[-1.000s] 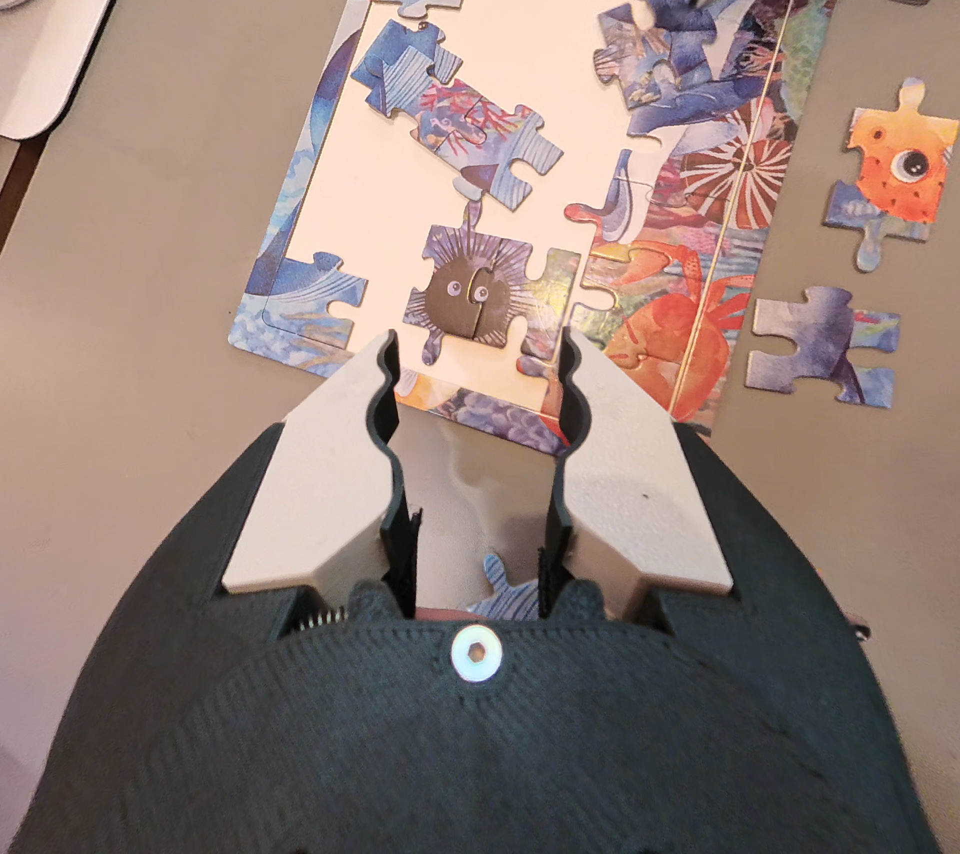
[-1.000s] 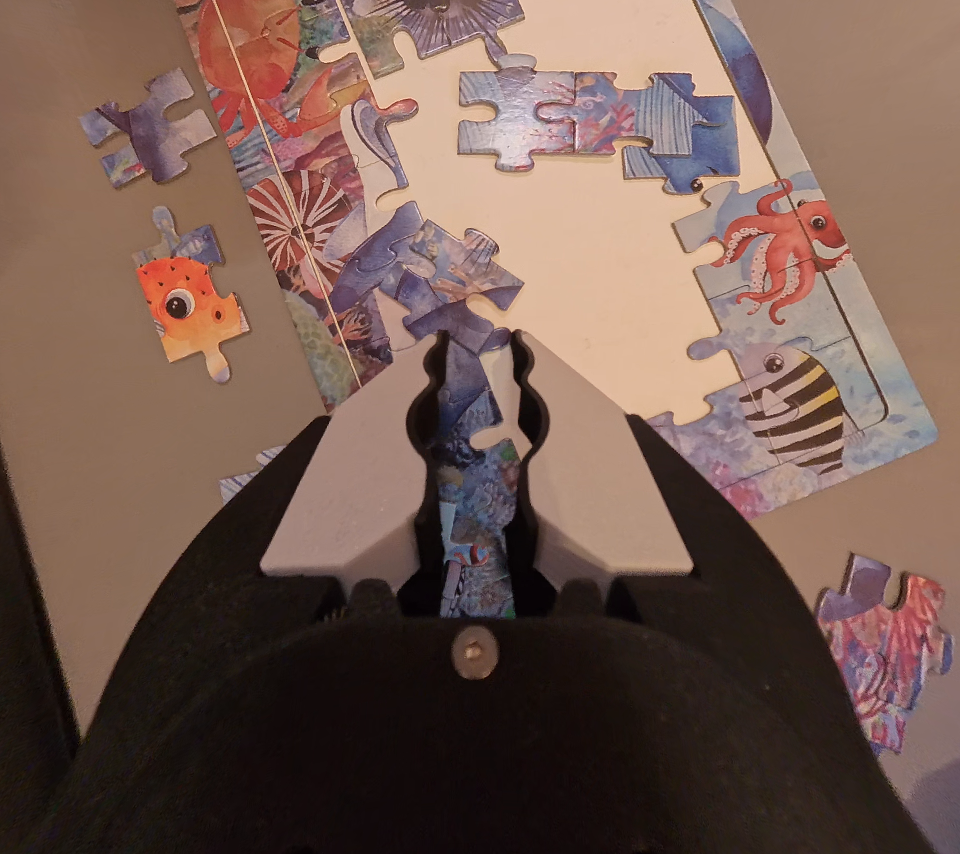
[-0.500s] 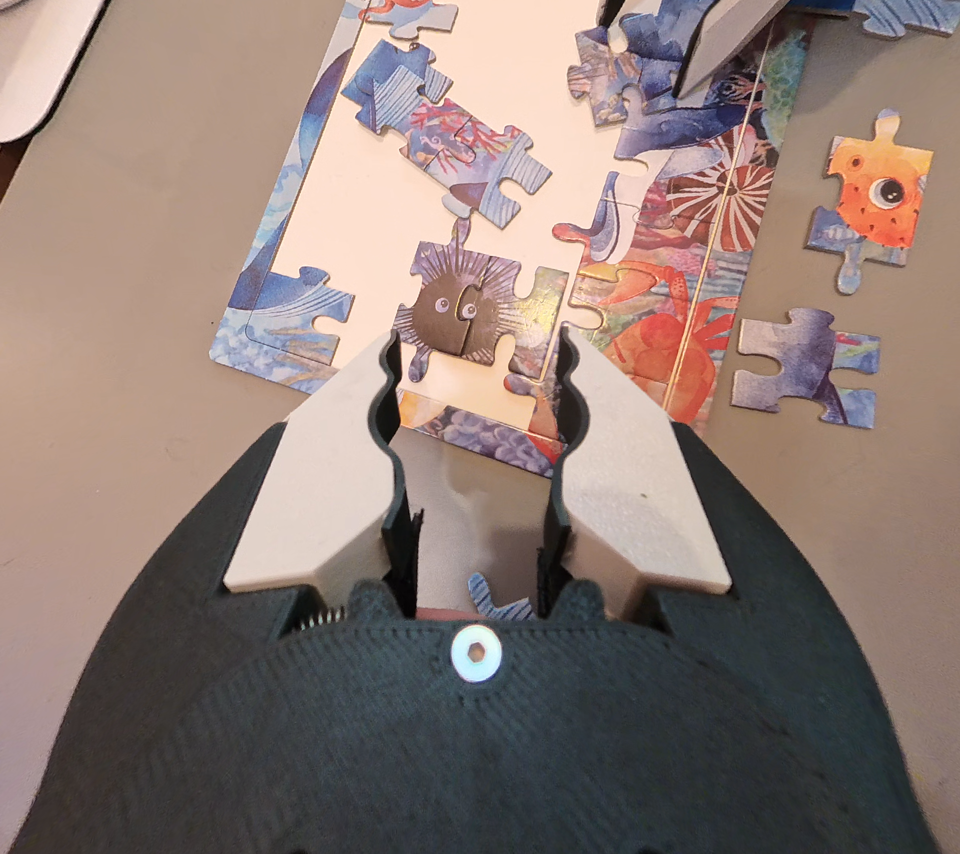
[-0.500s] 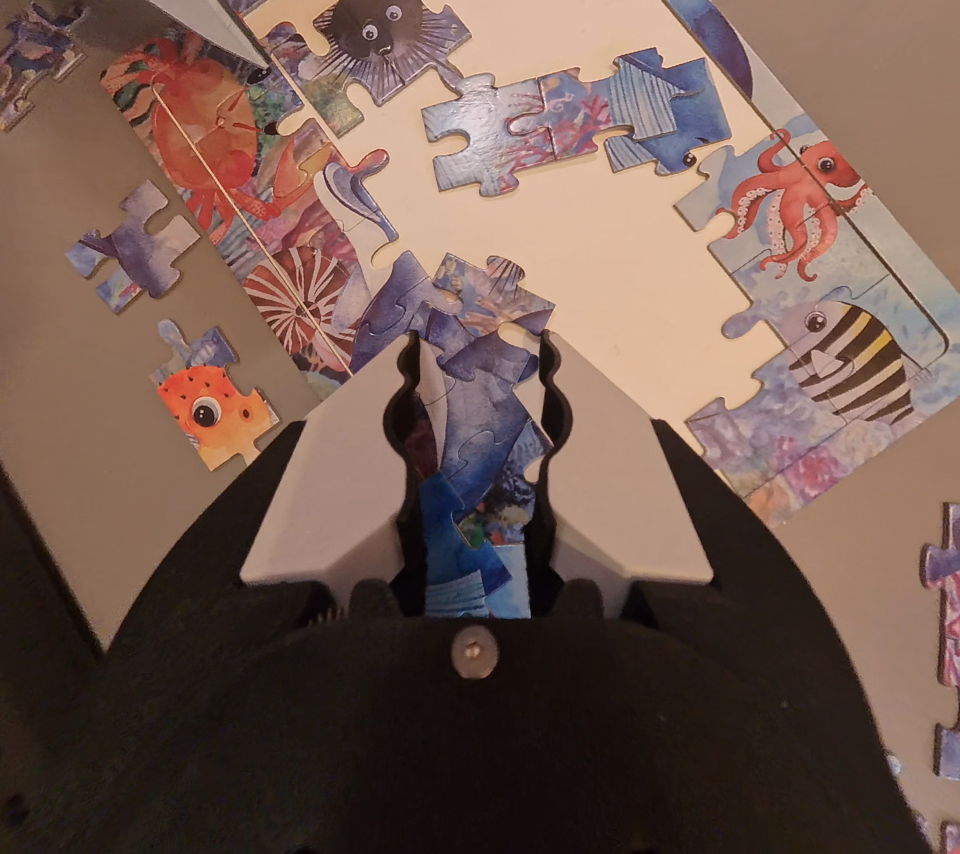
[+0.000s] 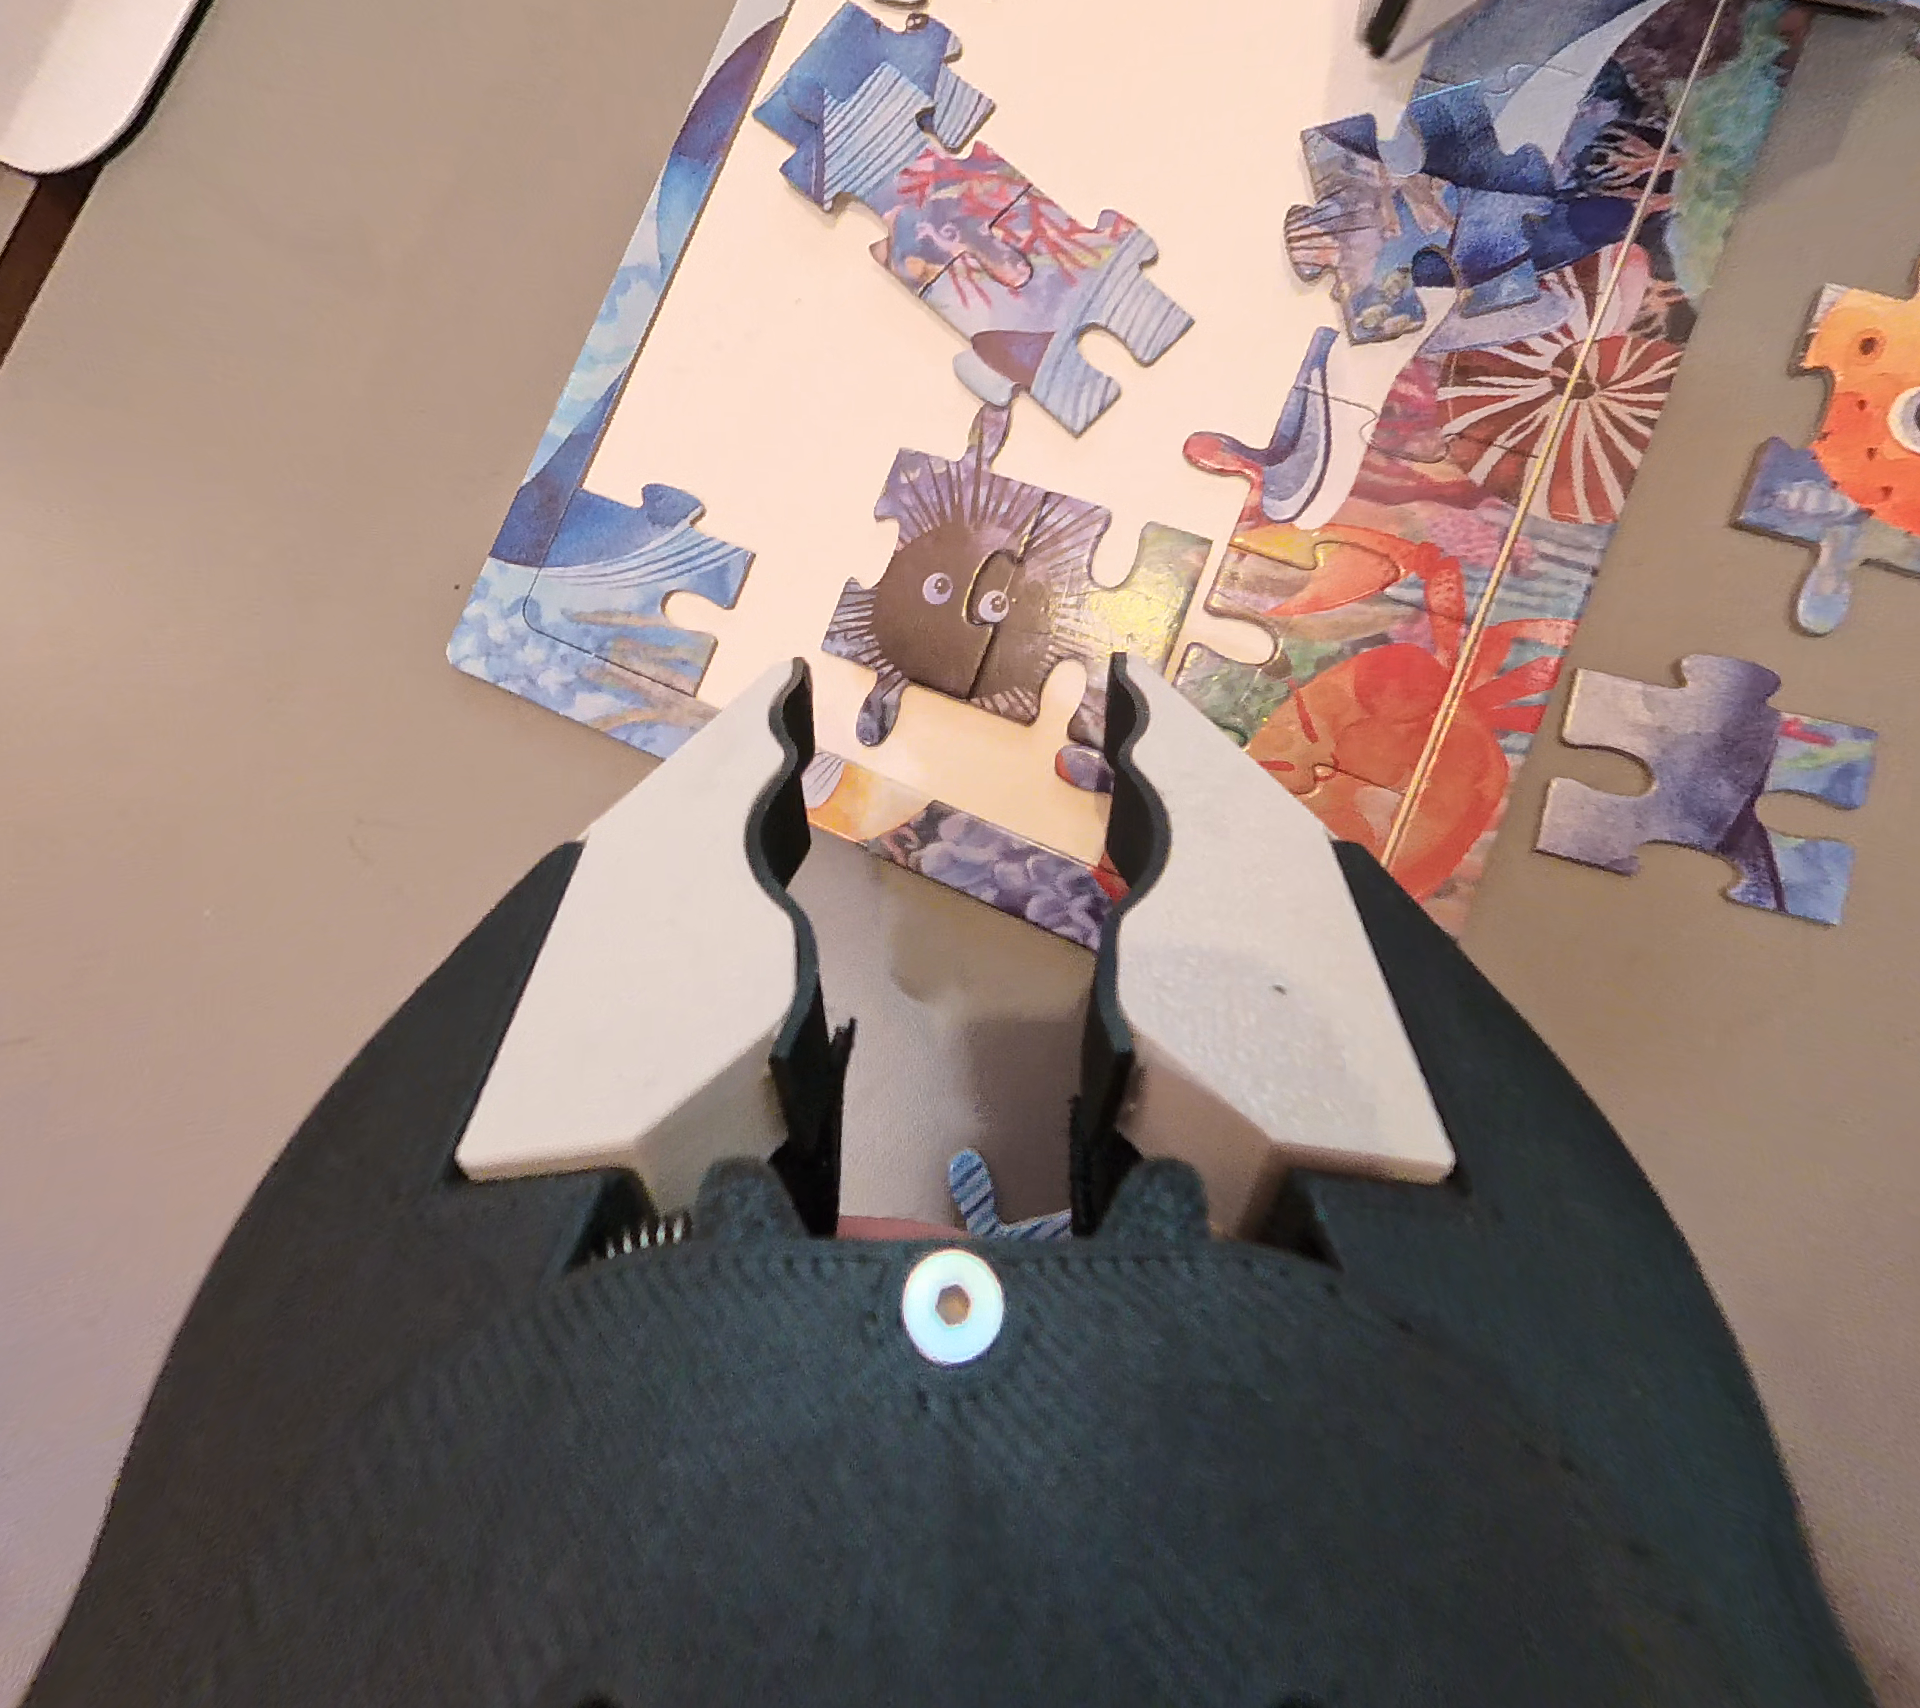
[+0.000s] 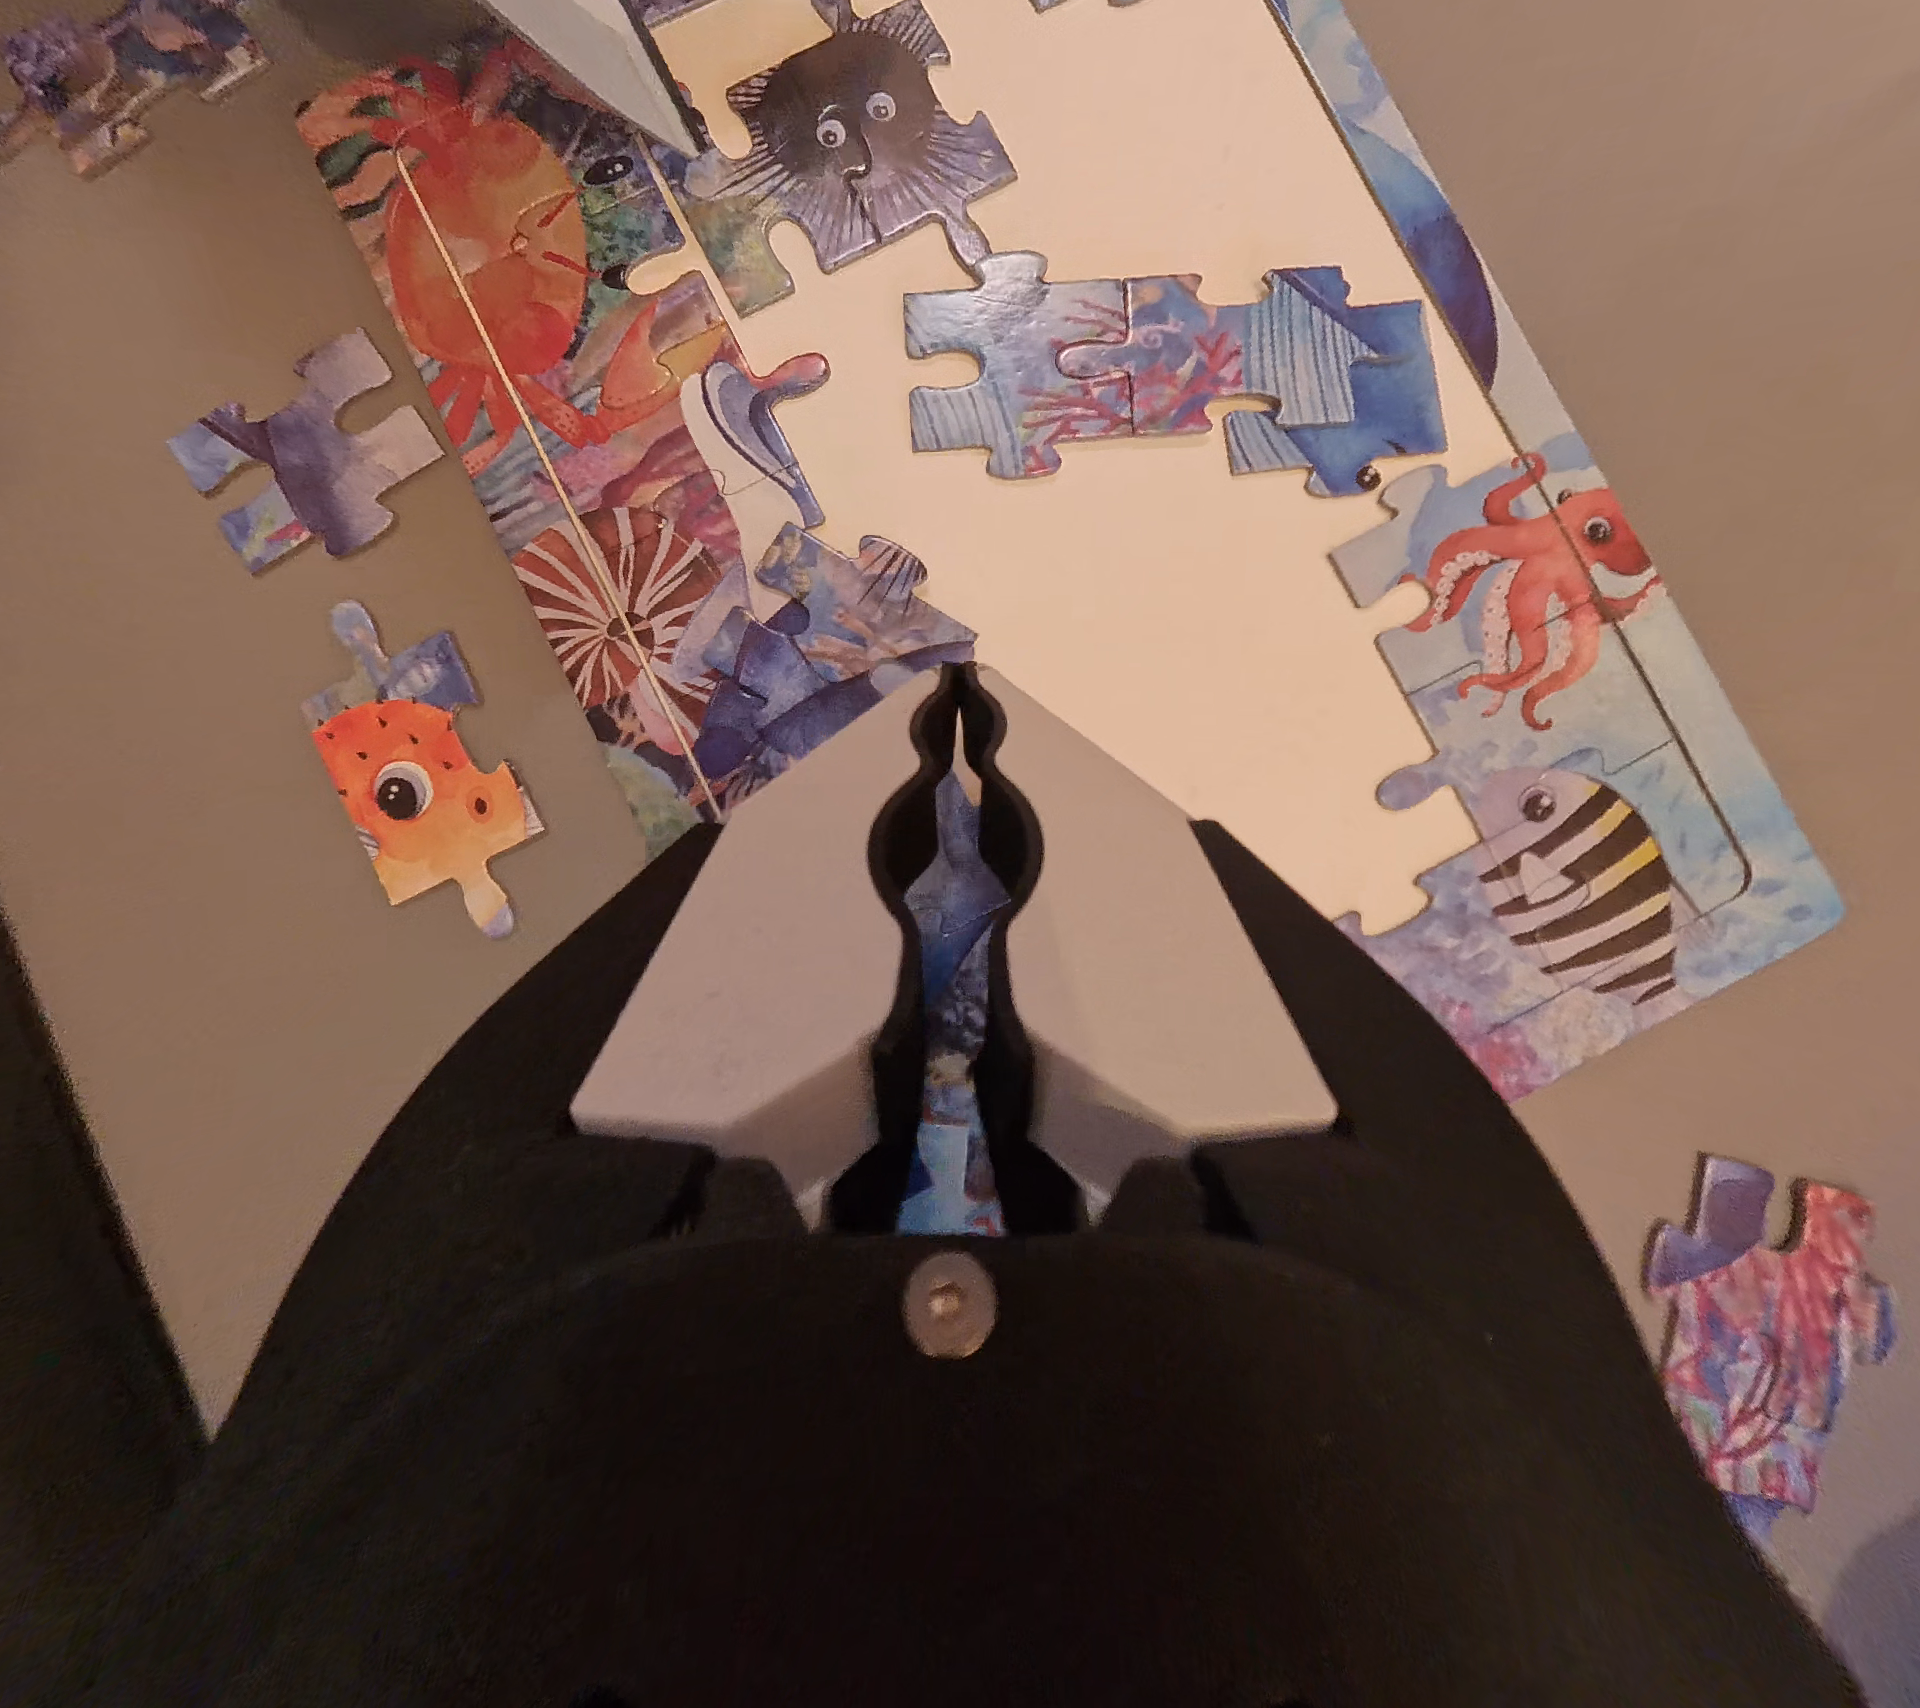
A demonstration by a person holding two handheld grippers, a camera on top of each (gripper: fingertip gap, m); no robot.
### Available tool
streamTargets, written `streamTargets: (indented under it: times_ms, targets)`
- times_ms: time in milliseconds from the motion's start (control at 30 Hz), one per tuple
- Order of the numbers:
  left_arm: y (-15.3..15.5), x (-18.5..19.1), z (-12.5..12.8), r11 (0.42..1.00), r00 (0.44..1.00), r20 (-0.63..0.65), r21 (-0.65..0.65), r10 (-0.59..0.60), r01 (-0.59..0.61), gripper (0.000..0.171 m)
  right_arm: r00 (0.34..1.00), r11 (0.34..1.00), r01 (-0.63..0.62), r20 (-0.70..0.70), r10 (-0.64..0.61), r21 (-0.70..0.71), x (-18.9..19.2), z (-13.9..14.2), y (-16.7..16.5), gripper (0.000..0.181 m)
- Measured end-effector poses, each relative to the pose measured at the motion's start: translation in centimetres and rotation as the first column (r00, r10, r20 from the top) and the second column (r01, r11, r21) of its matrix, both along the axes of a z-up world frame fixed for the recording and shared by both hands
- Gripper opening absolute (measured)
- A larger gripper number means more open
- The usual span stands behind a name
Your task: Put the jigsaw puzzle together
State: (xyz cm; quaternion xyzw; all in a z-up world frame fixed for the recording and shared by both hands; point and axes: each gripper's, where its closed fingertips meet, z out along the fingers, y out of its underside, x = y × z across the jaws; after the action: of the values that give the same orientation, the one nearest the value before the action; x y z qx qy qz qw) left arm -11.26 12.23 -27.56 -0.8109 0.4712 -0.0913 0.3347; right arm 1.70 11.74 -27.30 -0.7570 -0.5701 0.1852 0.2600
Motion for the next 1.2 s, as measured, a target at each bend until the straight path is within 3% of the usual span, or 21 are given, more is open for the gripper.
streamTargets:
  times_ms: [67, 167, 300, 433, 633, 1000, 1200]
  targets:
    - [-0.2, 0.3, 0.2, 1.0, 1.0, 0.018, -0.004, -0.011, 0.011, 0.054, 1.0, 0.999, -0.028, 0.012, 0.029, -0.031, -0.2, -0.1, -0.1, 0.0]
    - [-0.5, 1.2, 0.5, 0.999, 0.998, 0.033, 0.002, -0.047, 0.047, 0.053, 0.998, 0.993, -0.007, 0.061, 0.014, -0.116, 0.1, -0.8, -0.8, 0.045]
    - [-0.5, 1.9, 0.0, 0.997, 0.997, 0.02, -0.005, -0.072, 0.072, 0.053, 0.996, 0.987, 0.09, 0.002, -0.09, -0.131, -1.0, -0.9, -2.0, 0.07]
    - [-0.4, 1.8, -0.3, 0.998, 0.998, 0.019, -0.008, -0.064, 0.064, 0.054, 0.987, 0.987, 0.157, -0.028, -0.159, -0.045, -2.2, -1.3, -1.7, 0.055]
    - [-0.5, 1.6, -0.1, 0.998, 0.998, 0.023, -0.001, -0.062, 0.062, 0.053, 0.984, 0.985, 0.171, -0.045, -0.172, -0.026, -2.0, -1.2, -1.4, 0.031]
    - [-0.5, 1.7, -0.1, 0.997, 0.997, 0.017, 0.01, -0.071, 0.071, 0.053, 0.993, 0.994, 0.108, -0.048, -0.108, 0.013, -2.3, -0.4, -0.4, 0.031]
    - [0.1, 0.6, 0.4, 0.999, 0.999, 0.02, 0.018, -0.037, 0.037, 0.054, 0.995, 0.994, -0.07, -0.063, 0.076, 0.089, -4.1, 2.5, 1.2, 0.031]
